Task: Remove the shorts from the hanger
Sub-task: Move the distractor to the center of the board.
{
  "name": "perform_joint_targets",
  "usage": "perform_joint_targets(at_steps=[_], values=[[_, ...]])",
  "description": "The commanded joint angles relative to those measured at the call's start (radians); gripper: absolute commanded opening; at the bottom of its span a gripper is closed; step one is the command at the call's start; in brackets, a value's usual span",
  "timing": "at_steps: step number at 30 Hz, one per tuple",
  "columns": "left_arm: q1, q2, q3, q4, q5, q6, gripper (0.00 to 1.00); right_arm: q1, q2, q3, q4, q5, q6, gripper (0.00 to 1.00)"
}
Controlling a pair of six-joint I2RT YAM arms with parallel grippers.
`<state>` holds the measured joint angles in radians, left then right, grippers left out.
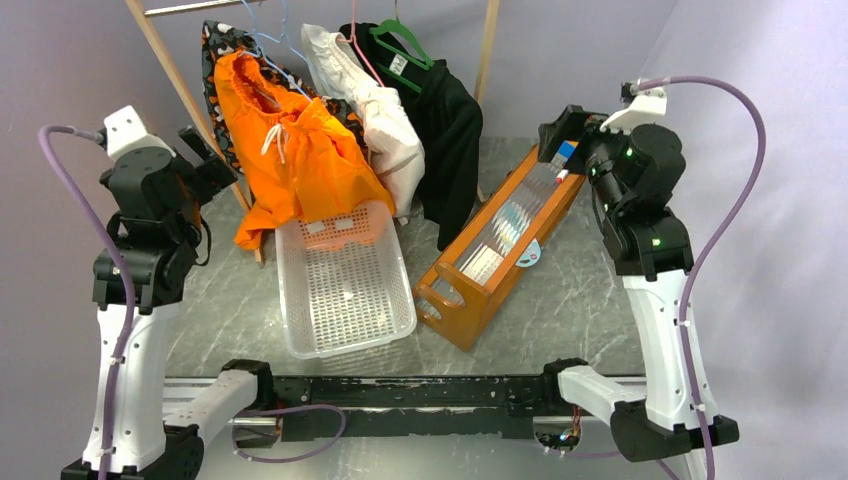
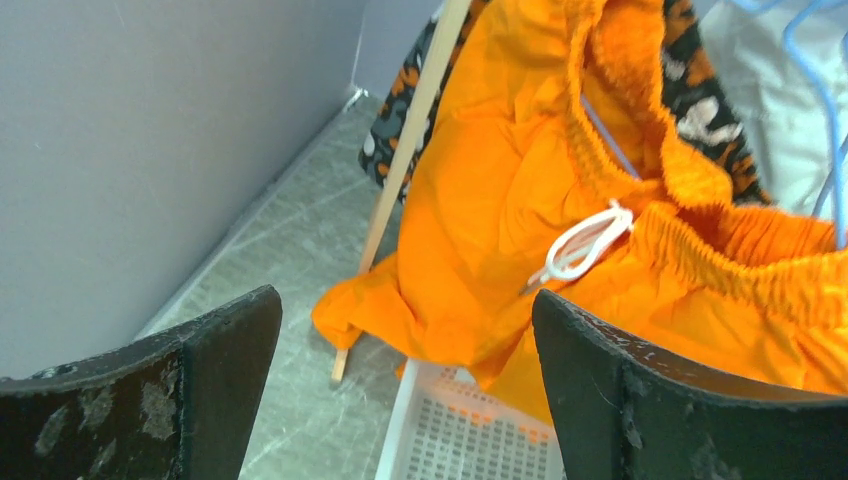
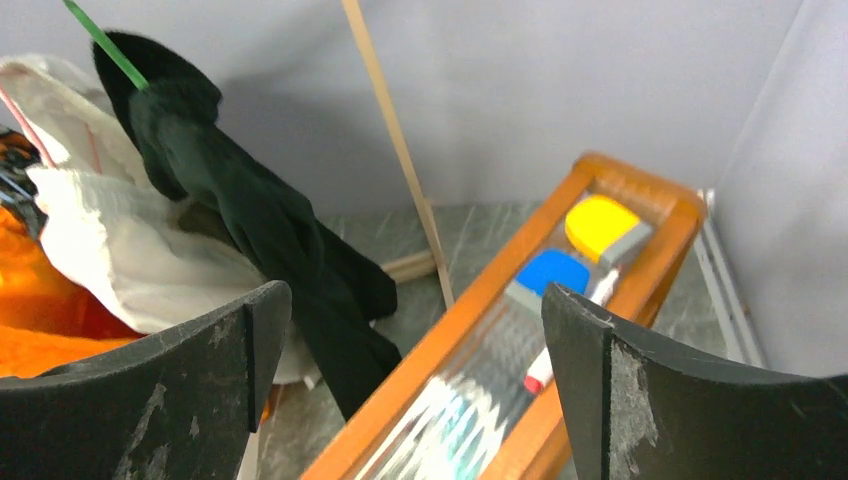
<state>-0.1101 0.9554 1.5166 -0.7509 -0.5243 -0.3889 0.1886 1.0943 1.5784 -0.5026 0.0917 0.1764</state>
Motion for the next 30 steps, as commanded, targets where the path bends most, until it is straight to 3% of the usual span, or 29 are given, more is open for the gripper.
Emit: perform_joint_targets(at_steps=[1,10,18,23,30], values=[[-0.003,-0.047,-0.094,-0.027,0.073,-0.049,0.99,-0.017,-0.076,-0.098,-0.045,0.036,0.064,1.0],[-0.005,-0.194,-0.364,-0.029,0.291,-0.148,0.98,-0.04,-0.263,-0.379,-0.223,0.166,0.257,1.0],[-0.008,-0.252,-0.52,-0.022,0.51,-0.203,0.99,-0.055,-0.315,-0.475,-0.465,0.17,0.433,1.0],[-0.01,-0.279,-0.586,0.069,0.724,-0.155,0.99,-0.06,-0.361,-0.546,-0.372,0.014,0.406,1.0],[-0.024,-0.21,-0.568,0.211,1.143,-0.08,0.99,-0.065,-0.328,-0.594,-0.319,0.067,0.465,1.0]])
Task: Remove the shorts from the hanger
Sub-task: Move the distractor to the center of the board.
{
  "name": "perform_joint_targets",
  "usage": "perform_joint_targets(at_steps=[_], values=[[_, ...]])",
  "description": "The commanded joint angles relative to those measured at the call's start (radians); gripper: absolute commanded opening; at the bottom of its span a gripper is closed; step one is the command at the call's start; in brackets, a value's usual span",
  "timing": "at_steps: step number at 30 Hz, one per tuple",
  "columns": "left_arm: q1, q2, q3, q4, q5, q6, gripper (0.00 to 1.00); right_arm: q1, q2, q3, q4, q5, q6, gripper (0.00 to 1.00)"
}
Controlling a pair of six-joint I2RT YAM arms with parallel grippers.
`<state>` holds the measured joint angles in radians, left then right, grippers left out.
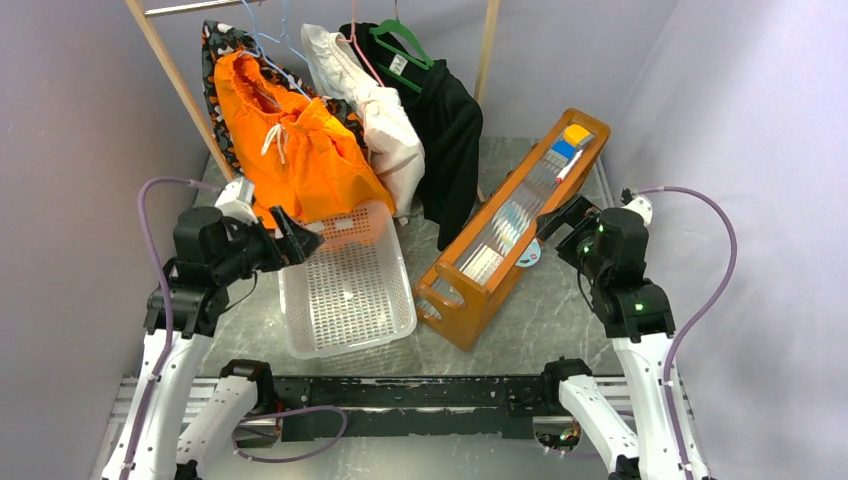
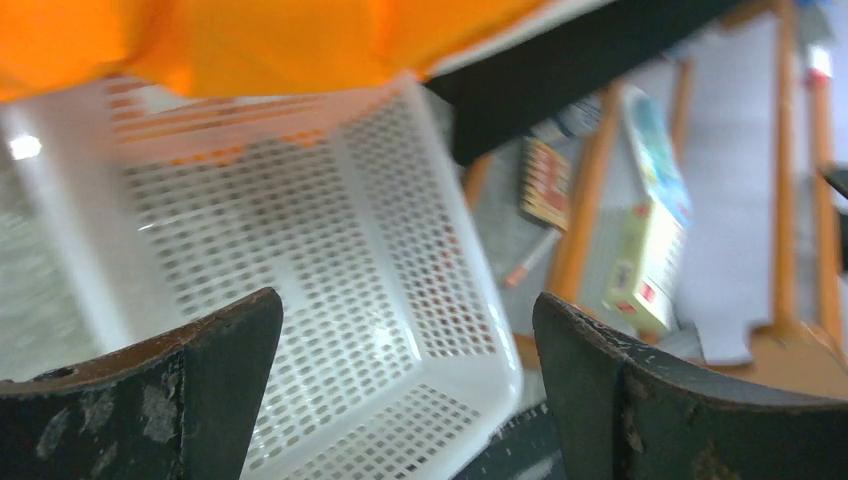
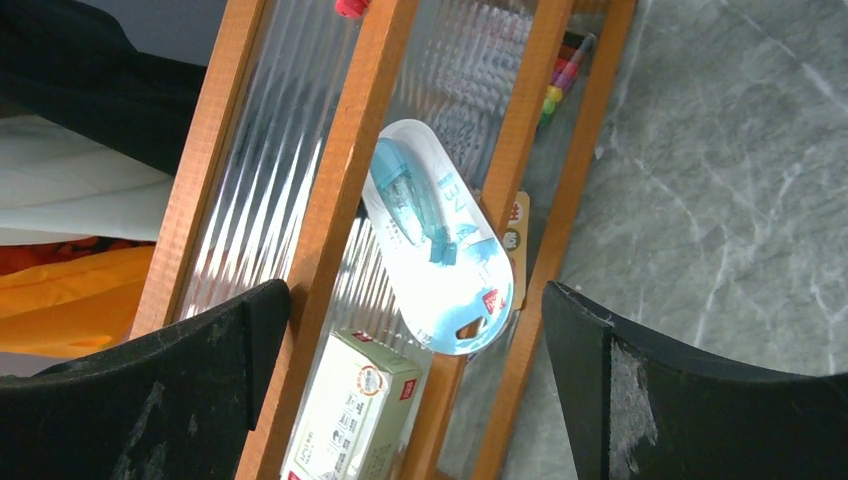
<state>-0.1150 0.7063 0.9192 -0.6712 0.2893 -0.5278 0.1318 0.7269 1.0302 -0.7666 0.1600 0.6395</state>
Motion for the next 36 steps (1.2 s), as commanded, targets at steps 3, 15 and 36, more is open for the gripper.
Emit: perform_joint_targets(at_steps=[3,15,36], values=[[-0.1,0.09,0.042,0.159,0.39,0.085,0.99,-0.009,0.136,-0.029,-0.035,0.046,-0.02,1.0],[-0.676,0.311,0.158,0.366,0.12,0.037,1.0,-0.033,0.451,0.139,0.09,0.14,-0.206,0.9],[-0.94,0.785,0.515,0.487,0.168,0.107,0.98,-0.05,0.696,0.454,0.031,0.041,-0.402,0.95]])
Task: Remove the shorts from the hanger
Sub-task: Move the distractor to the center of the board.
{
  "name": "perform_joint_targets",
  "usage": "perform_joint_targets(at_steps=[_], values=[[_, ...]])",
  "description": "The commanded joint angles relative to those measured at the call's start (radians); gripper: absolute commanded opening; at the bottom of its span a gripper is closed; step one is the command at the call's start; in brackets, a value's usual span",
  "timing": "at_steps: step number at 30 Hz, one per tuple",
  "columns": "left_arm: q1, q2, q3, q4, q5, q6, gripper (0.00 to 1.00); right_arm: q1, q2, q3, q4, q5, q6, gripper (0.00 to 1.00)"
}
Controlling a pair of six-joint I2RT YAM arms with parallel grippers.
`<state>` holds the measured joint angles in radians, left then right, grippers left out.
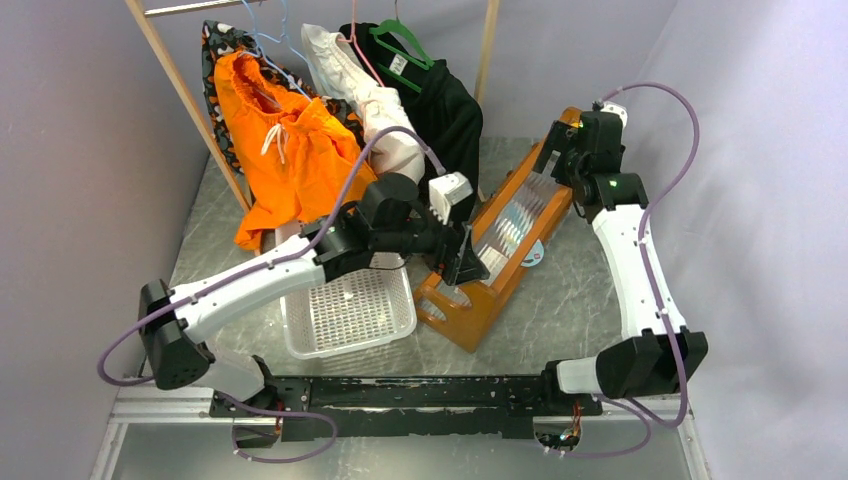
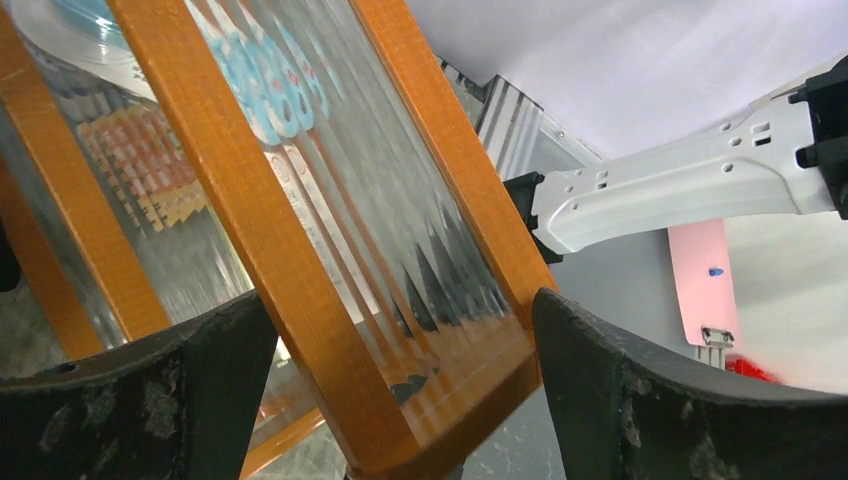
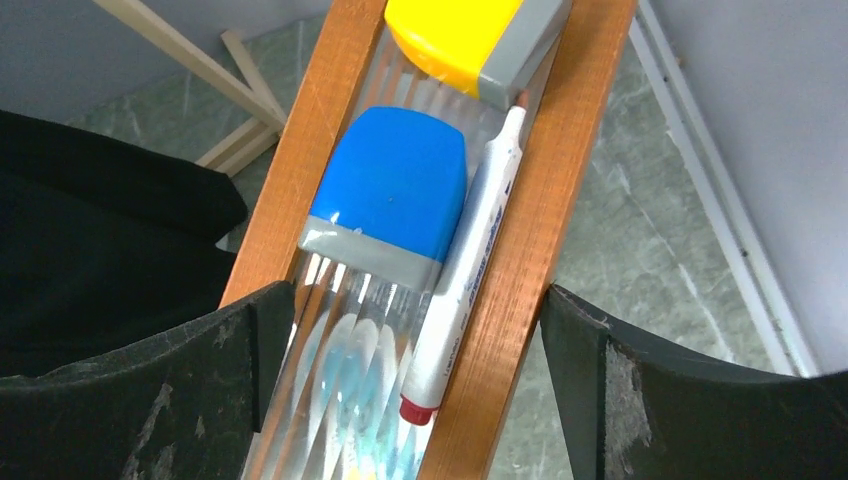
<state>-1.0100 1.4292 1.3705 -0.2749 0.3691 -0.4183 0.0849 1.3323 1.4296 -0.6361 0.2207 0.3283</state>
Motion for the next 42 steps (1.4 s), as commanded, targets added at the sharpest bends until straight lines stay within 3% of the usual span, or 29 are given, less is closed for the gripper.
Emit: perform_joint_targets(at_steps=[1,5,10,15,20,28,31,36,42], values=[[-0.053,0.08,0.075,0.107,0.091,-0.007,0.98,-0.006,0.113,0.08,-0.103,-0.014,-0.095,0.95],[-0.064,0.163,0.147,0.167,0.089,-0.026,0.99,-0.026,0.206,0.187,-0.116,-0.024,-0.125,0.97],[-0.07,0.307,0.296,0.15,0.094,-0.016,0.97,-0.048,0.382,0.444,-0.228,-0.012,-0.129,0.99],[-0.071,0.301,0.313,0.125,-0.006,0.005,0.99,-0.054,0.422,0.593,-0.349,0.063,-0.08,1.0],[-0.07,0.139,0.149,0.121,-0.154,0.021,0.99,-0.054,0.264,0.506,-0.363,0.135,-0.033,1.0],[-0.064,-0.056,-0.055,0.099,-0.227,0.01,0.99,-0.053,-0.141,0.213,-0.337,-0.165,-0.014,1.0],[-0.058,-0.104,-0.113,0.115,-0.217,-0.012,0.99,-0.053,-0.237,0.198,-0.405,-0.234,-0.041,1.0],[-0.058,-0.118,-0.144,0.126,-0.139,-0.03,0.99,-0.053,-0.333,0.205,-0.564,-0.189,0.06,1.0],[-0.058,-0.149,-0.211,0.166,-0.088,-0.067,1.0,-0.053,-0.499,0.061,-0.688,-0.477,0.151,0.99]])
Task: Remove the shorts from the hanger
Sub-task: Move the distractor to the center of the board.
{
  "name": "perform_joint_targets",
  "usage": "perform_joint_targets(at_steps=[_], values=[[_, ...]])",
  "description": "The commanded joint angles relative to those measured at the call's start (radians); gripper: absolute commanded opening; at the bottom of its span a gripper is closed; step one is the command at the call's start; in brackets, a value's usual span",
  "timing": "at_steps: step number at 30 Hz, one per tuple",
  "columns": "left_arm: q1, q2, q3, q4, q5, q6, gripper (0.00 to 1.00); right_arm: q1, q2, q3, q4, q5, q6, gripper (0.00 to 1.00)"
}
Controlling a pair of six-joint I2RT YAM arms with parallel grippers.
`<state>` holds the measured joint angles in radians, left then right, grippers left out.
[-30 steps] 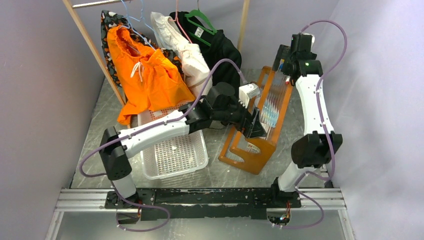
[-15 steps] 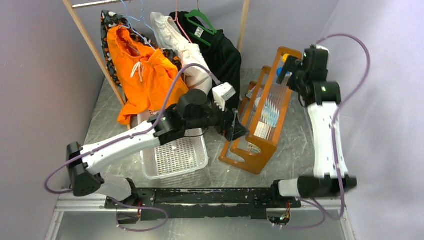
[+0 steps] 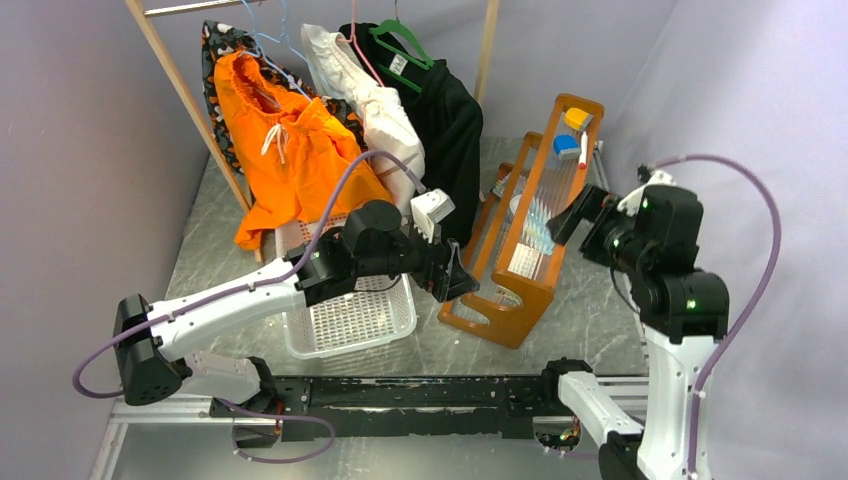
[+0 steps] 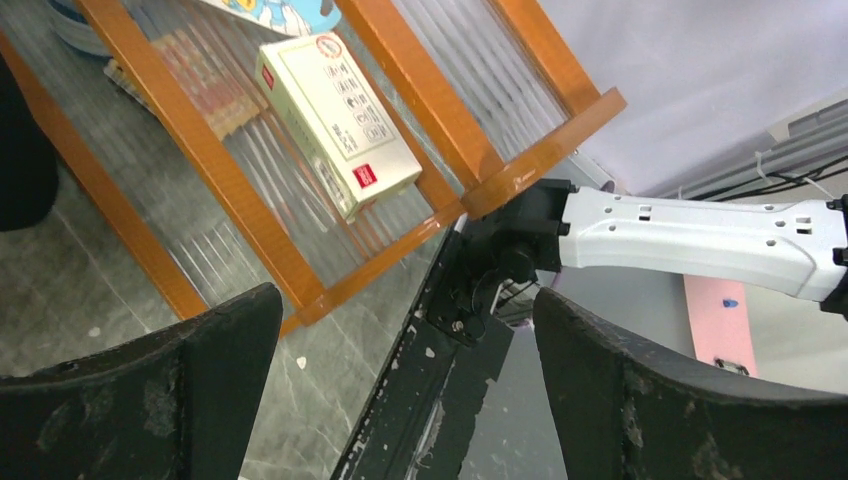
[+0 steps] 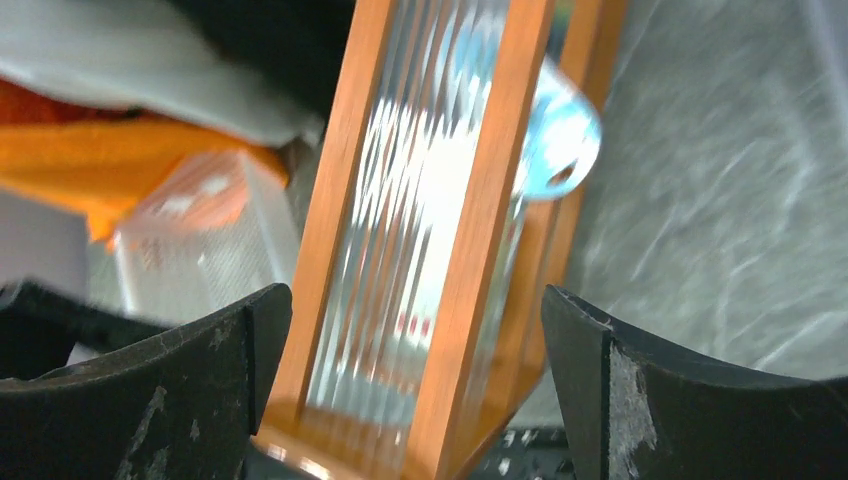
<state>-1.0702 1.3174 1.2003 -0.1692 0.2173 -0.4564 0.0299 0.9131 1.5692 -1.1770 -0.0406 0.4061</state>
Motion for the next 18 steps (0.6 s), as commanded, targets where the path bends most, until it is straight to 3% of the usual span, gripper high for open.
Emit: perform_joint_targets(at_steps=[1,5,10,15,18], values=[[0.003,-0.04,-0.049,0.059,0.065,-0.032,0.99,0.002,-0.111,-0.107,-0.15,-0.27,0.08,0.98],[0.003,-0.044,-0.091,-0.021,-0.017,-0.065,0.98,0.002,-0.211,-0.141,-0.142,-0.277,0.161,0.98],[0.002,-0.01,-0.18,0.002,-0.092,-0.113,1.0,0.002,-0.204,-0.033,-0.148,-0.257,0.16,0.98],[0.003,0.119,-0.125,0.011,-0.083,-0.116,0.98,0.002,-0.166,0.099,-0.156,-0.241,0.156,0.98],[0.002,0.159,-0.124,0.103,-0.034,-0.122,0.98,0.001,-0.139,0.162,-0.174,-0.225,0.151,0.98]])
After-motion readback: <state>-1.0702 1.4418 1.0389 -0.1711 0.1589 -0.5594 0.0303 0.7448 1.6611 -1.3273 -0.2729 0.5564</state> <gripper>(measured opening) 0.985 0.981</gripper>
